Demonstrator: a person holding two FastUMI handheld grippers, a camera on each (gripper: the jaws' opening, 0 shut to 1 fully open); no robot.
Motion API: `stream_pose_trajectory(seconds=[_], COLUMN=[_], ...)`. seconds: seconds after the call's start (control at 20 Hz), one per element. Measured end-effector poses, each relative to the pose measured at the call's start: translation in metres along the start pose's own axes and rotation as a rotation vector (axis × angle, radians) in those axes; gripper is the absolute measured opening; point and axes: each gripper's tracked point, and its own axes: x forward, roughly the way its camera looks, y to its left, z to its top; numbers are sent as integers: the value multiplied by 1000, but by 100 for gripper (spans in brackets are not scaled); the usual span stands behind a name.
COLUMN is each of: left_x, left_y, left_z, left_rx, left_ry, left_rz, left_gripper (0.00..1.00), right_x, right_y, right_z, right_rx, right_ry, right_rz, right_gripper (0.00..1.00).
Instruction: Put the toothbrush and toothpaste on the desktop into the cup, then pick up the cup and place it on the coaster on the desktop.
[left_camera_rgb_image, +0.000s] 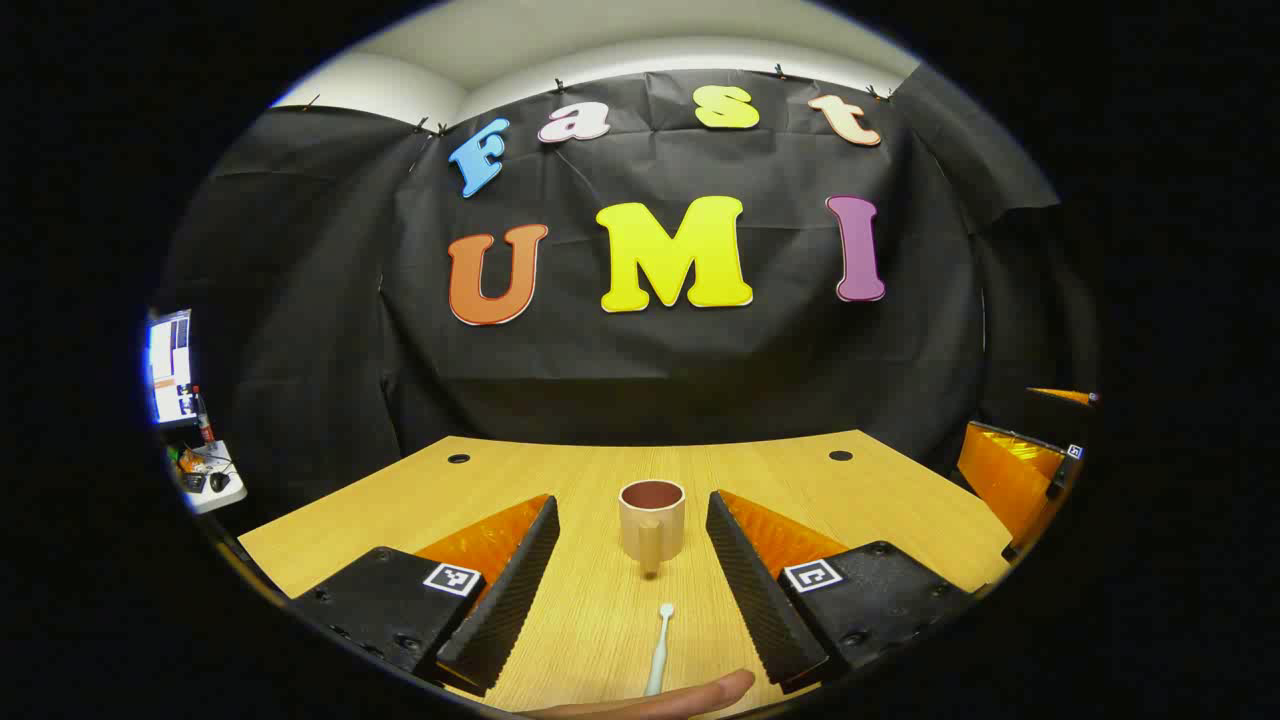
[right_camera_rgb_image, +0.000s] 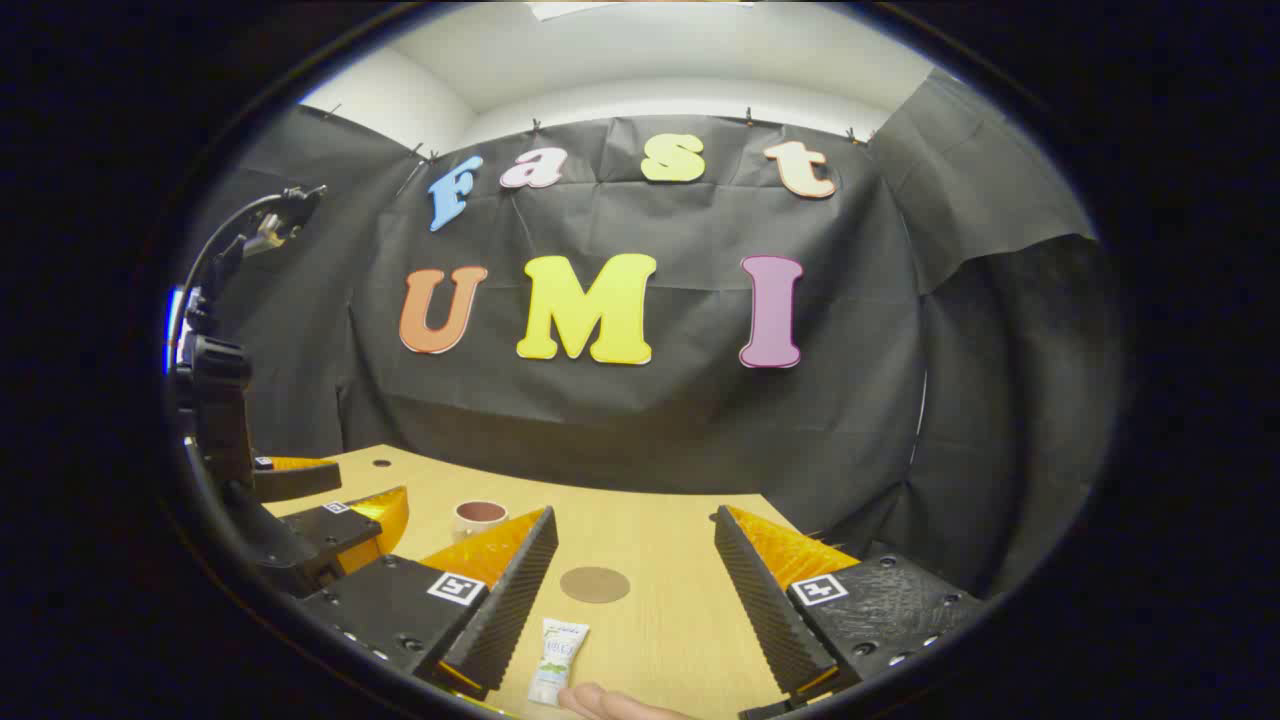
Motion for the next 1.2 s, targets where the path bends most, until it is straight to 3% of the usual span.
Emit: stream_pose_trajectory(seconds=[0.75,1.2], left_x=[4,14], left_y=[5,-13], left_z=[-6,-36], left_rx=[-11,-13], left_ry=[6,121], left_rz=[9,-56], left_gripper=[94,94], right_x=[7,13], right_y=[-14,-15], right_z=[-1,-25], right_rx=[2,8], right_ry=[-9,26], right_rz=[-33,-27], right_gripper=[95,95])
